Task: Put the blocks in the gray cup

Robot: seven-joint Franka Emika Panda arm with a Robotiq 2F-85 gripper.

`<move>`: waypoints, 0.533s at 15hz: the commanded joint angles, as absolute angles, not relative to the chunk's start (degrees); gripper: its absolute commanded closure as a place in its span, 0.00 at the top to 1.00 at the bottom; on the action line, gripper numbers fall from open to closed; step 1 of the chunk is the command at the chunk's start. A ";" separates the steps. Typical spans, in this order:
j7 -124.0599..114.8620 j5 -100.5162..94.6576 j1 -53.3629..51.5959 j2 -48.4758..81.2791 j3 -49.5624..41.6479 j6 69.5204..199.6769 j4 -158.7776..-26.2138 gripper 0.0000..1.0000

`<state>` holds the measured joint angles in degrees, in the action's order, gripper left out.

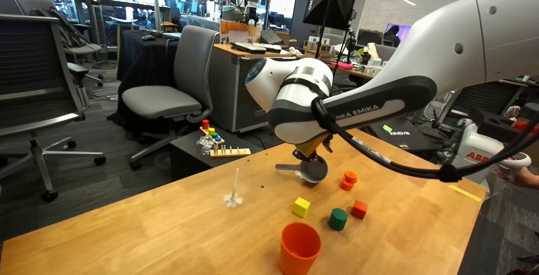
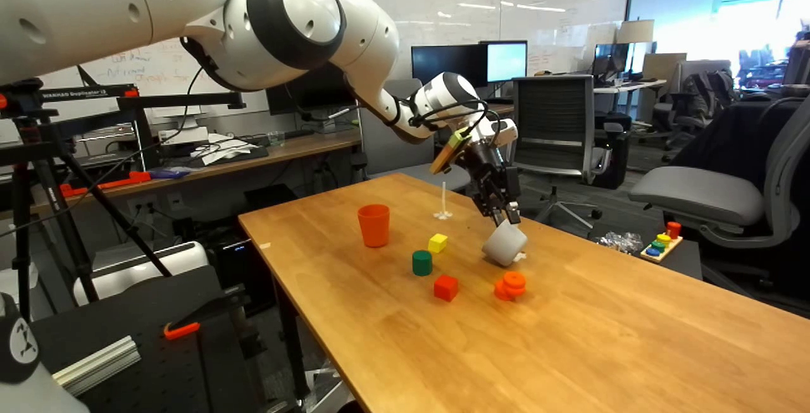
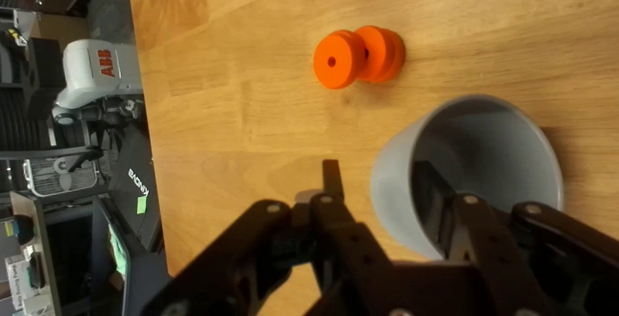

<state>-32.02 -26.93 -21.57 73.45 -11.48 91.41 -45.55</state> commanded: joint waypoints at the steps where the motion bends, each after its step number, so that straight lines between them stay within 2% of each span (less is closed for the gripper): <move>1: -31.78 -25.77 -20.05 74.16 -11.16 91.38 -42.92 0.11; 3: -31.67 -24.48 -18.87 73.84 -10.57 92.17 -43.27 0.00; 8: -31.02 -19.88 -15.10 72.90 -8.70 93.98 -43.97 0.00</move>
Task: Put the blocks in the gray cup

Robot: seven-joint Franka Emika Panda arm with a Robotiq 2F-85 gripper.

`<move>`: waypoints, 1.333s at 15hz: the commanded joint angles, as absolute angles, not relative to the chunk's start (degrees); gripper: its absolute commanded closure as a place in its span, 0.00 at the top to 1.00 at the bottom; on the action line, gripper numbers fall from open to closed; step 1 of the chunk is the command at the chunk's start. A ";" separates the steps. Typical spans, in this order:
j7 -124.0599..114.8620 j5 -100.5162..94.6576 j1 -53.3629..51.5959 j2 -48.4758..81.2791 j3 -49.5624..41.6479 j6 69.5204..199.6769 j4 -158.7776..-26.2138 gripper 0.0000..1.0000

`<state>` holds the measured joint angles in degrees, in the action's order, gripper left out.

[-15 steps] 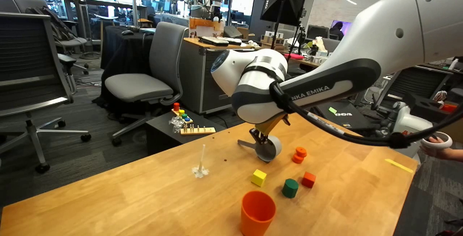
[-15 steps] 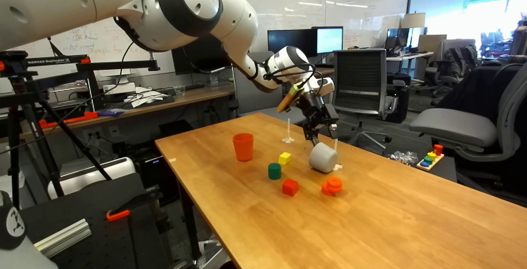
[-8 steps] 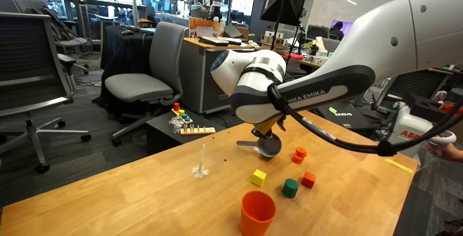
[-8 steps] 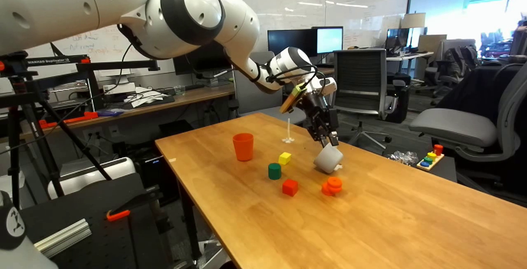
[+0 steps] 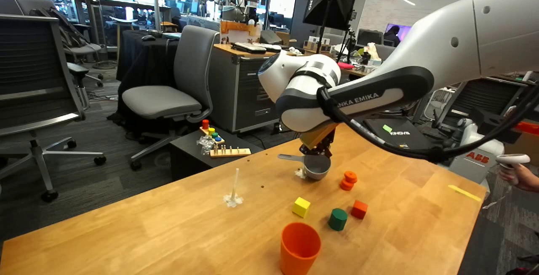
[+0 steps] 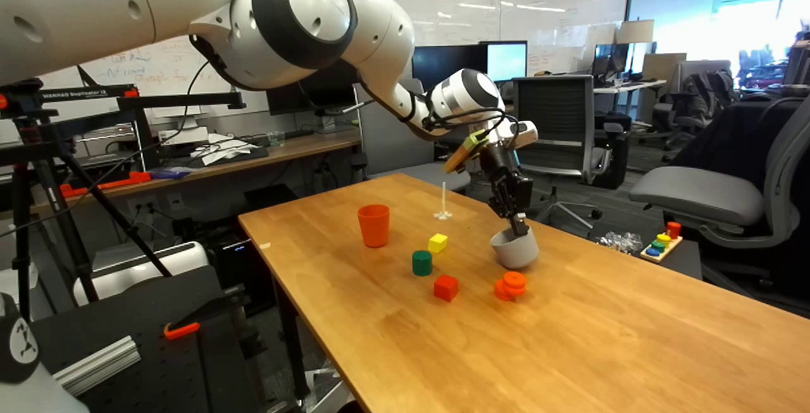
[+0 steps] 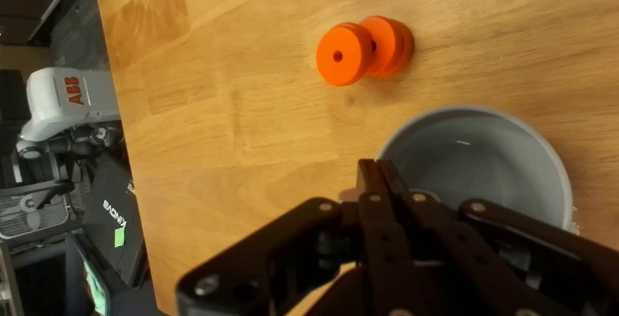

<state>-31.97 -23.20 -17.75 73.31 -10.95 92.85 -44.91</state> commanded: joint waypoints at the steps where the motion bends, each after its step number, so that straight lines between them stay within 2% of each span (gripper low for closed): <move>1: -30.59 -19.24 -14.49 72.81 -8.38 94.35 -44.03 0.28; 2: -30.31 -18.59 -13.88 72.90 -8.23 94.58 -43.97 0.03; 3: -30.31 -17.81 -13.25 72.86 -7.88 94.92 -44.02 0.05; 5: -29.64 -16.43 -12.23 72.99 -7.07 95.44 -44.12 0.00; 9: -28.22 -13.38 -10.70 73.87 -4.55 96.65 -43.97 0.00; 10: -27.86 -12.80 -10.67 74.10 -4.02 96.66 -43.89 0.26; 12: -27.56 -12.62 -11.07 74.14 -3.31 96.61 -44.02 0.34; 20: -26.14 -13.99 -14.07 72.13 -2.84 96.58 -44.71 0.96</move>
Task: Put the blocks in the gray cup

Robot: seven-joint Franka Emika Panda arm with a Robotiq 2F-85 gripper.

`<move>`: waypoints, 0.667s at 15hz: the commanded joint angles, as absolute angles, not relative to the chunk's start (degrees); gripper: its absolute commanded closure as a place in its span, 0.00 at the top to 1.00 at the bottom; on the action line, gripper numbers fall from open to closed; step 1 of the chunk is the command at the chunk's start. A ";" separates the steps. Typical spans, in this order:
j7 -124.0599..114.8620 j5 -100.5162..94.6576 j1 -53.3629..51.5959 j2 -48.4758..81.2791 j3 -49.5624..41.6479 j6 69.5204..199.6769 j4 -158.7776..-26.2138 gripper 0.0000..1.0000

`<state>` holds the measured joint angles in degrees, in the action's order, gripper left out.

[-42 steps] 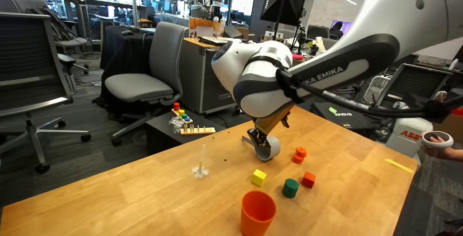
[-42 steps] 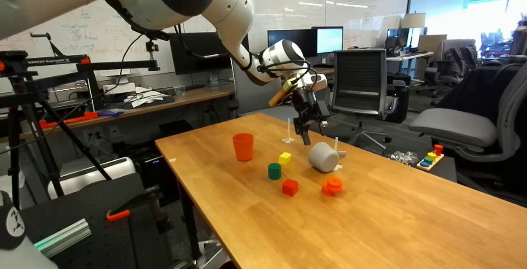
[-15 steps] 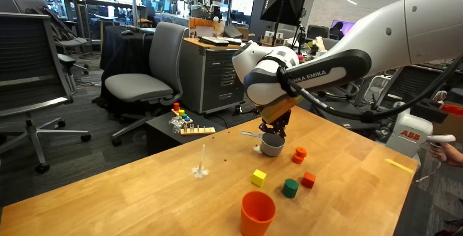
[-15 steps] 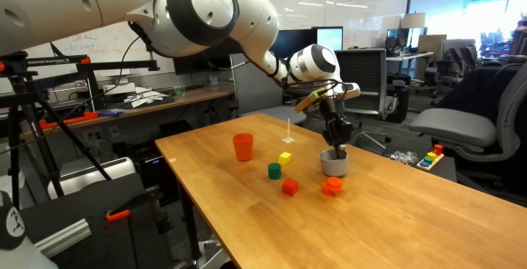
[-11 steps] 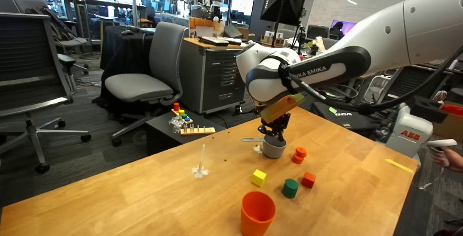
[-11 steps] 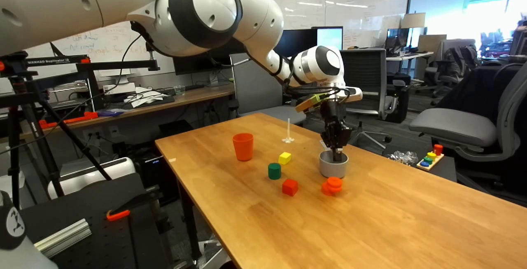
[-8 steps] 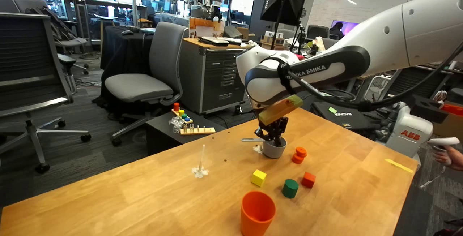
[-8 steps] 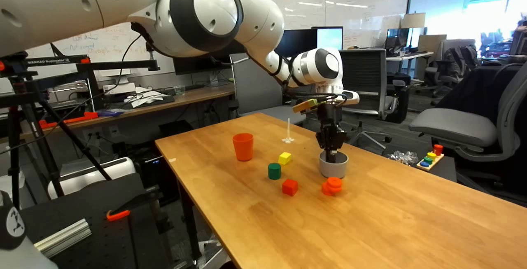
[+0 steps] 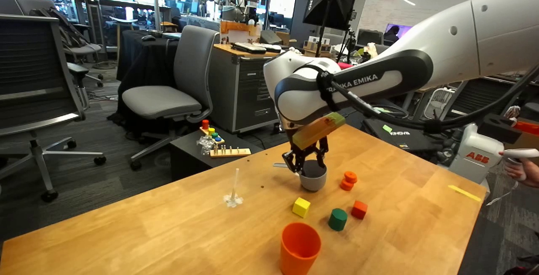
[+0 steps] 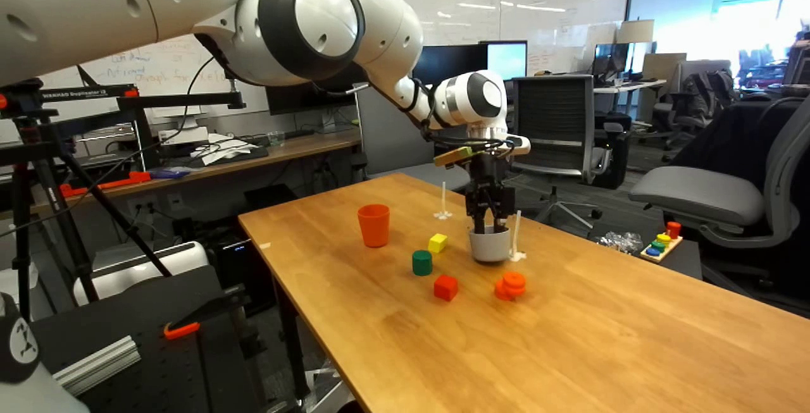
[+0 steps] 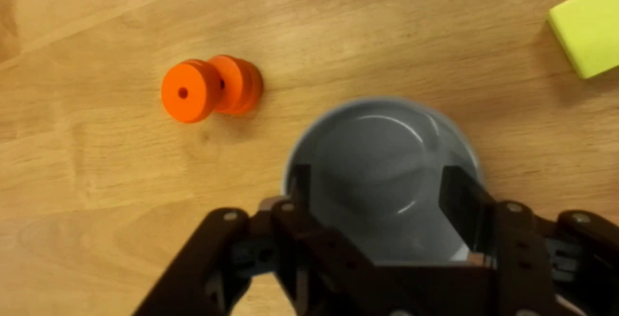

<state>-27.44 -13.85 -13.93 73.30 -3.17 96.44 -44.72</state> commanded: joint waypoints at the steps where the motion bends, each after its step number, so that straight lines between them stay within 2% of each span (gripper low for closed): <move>1: -25.89 -13.77 -13.99 72.26 -2.73 96.74 -44.57 0.99; 2: -25.74 -13.62 -13.96 72.37 -2.65 96.87 -44.49 0.95; 10: -23.78 -13.45 -14.21 72.44 -2.24 98.58 -44.77 0.94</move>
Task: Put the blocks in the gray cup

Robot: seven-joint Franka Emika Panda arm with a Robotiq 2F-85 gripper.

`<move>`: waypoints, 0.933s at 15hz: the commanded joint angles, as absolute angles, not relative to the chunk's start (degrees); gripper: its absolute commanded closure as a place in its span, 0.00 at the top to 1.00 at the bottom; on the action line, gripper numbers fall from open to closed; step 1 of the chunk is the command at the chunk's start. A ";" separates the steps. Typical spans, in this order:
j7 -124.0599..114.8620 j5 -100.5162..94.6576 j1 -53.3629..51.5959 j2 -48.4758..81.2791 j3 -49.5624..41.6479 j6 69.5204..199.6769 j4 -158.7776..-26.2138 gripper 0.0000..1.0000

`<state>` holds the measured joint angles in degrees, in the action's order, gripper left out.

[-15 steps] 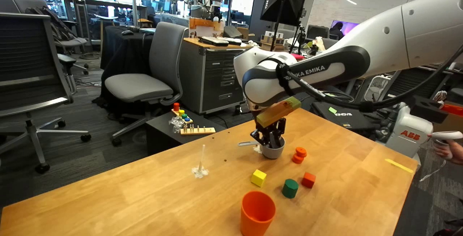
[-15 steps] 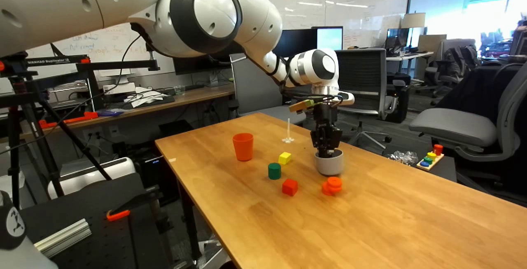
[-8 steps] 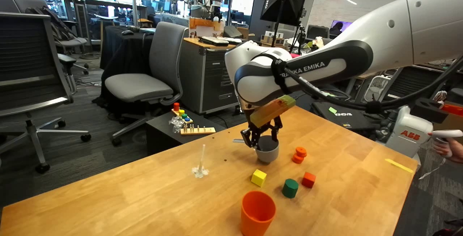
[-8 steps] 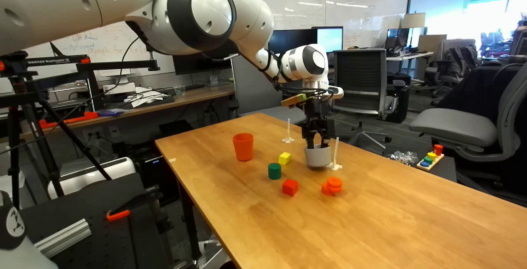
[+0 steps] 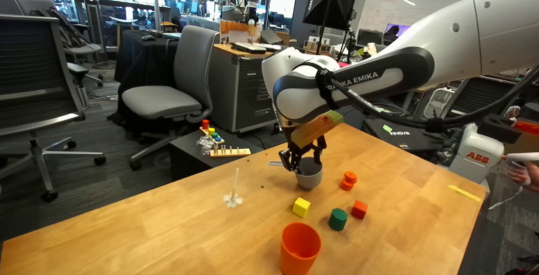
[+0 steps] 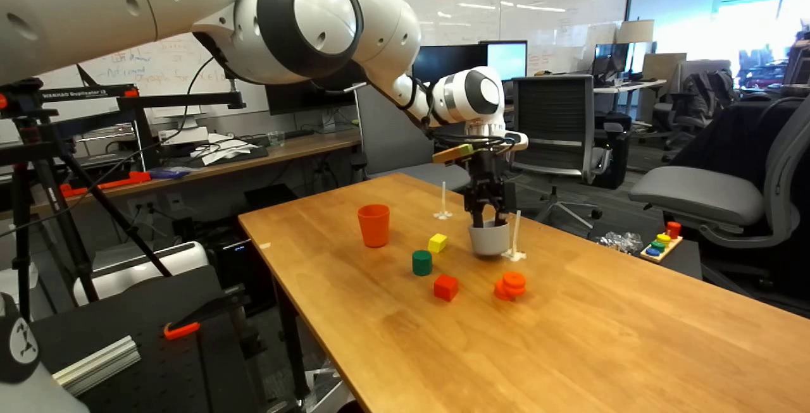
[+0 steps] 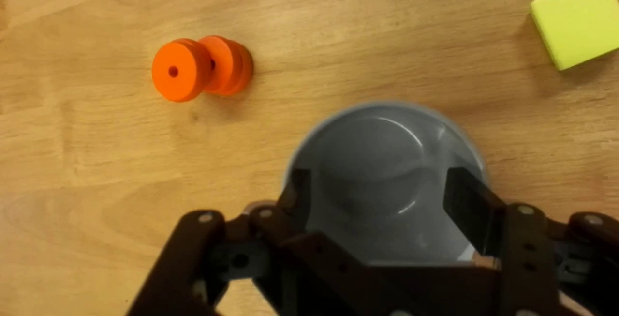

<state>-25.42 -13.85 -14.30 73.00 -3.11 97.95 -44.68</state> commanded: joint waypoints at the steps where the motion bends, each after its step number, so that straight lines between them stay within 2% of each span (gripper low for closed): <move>1: -23.51 -13.48 -14.25 72.66 -2.17 98.69 -44.86 0.94; 4: -22.16 -13.51 -14.01 74.16 -1.85 98.92 -45.25 0.92; 5: -21.56 -13.80 -14.12 74.48 -2.00 98.99 -45.30 0.53; 7: -20.54 -13.68 -14.08 74.73 -1.90 99.08 -45.50 0.54; 10: -19.61 -13.56 -14.12 74.86 -1.77 99.31 -45.72 0.29; 14: -19.31 -13.13 -13.67 74.65 -1.56 99.93 -46.06 0.00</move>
